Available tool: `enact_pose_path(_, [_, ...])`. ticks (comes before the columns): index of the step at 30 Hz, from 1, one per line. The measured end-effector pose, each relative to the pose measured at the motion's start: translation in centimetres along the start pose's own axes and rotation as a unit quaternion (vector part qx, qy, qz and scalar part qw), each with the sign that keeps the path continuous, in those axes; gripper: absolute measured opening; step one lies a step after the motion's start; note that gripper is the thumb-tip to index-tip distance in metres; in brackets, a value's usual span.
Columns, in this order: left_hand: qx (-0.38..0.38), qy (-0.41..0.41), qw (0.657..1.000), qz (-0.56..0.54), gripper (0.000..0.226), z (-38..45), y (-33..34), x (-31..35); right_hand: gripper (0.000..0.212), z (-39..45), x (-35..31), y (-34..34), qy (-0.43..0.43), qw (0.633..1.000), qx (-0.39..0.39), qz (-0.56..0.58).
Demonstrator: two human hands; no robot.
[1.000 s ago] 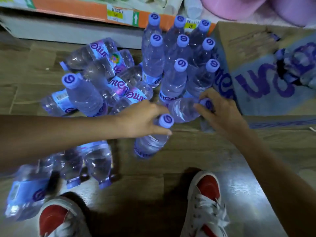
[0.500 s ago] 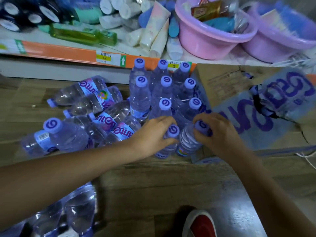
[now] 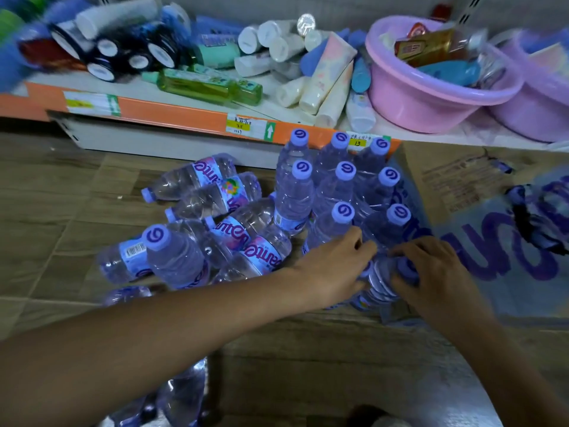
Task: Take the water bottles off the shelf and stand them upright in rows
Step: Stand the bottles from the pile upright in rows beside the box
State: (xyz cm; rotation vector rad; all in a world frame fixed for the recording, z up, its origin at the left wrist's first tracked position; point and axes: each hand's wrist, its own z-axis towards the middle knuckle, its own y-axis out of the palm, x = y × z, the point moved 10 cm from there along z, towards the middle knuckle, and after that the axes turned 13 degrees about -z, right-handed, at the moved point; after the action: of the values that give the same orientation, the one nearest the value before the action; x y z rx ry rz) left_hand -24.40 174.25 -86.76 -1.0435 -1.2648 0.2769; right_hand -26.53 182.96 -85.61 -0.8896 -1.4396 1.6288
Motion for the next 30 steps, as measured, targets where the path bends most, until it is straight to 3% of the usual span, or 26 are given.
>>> enact_pose_path(2, [-0.027, -0.010, 1.000, -0.010, 0.051, 0.0, -0.3, -0.4, 0.038, 0.4, -0.1, -1.0, 0.010, 1.000, 0.022, 0.008])
enact_pose_path(4, [-0.048, -0.003, 0.998, -0.029, 0.057, -0.3, -2.1, -0.8, 0.040, 1.3, -1.1, -4.0, 0.005, 0.995, 0.092, 0.024])
enact_pose_path(6, [-0.034, 0.014, 0.999, -0.021, 0.055, -0.8, -6.0, -1.4, 0.034, 2.4, -3.1, -7.3, -0.014, 0.988, 0.146, 0.057])
enact_pose_path(8, [-0.005, -0.003, 1.000, -0.004, 0.048, -2.0, -10.9, -2.8, 0.029, 3.9, -6.5, -9.0, -0.057, 0.984, 0.142, 0.086])
enact_pose_path(11, [0.013, -0.071, 0.997, 0.019, 0.044, -4.9, -15.9, -6.3, 0.028, 5.1, -13.9, -6.3, -0.145, 0.981, 0.057, 0.115])
enact_pose_path(13, [0.017, -0.138, 0.990, 0.002, 0.055, -8.1, -17.0, -9.9, 0.029, 4.8, -19.6, -2.3, -0.236, 0.966, -0.021, 0.107])
enact_pose_path(17, [0.032, -0.250, 0.965, -0.074, 0.077, -15.5, -15.4, -15.9, 0.032, 1.6, -28.0, 8.7, -0.412, 0.895, -0.160, -0.059])
enact_pose_path(20, [0.099, -0.236, 0.960, -0.111, 0.079, -18.4, -13.0, -17.7, 0.037, 0.5, -29.5, 13.9, -0.436, 0.859, -0.197, -0.182])
enact_pose_path(25, [0.221, -0.223, 0.947, -0.074, 0.042, -19.6, -12.2, -17.9, 0.024, -0.2, -29.8, 15.7, -0.415, 0.872, -0.129, -0.227])
enact_pose_path(28, [0.232, -0.193, 0.951, -0.061, 0.037, -19.6, -12.5, -17.0, 0.027, 0.0, -28.9, 11.8, -0.387, 0.906, -0.106, -0.136])
enact_pose_path(30, [0.226, -0.188, 0.954, -0.060, 0.037, -19.6, -12.3, -16.8, 0.029, 2.1, -26.0, 7.1, -0.303, 0.950, -0.048, -0.054])
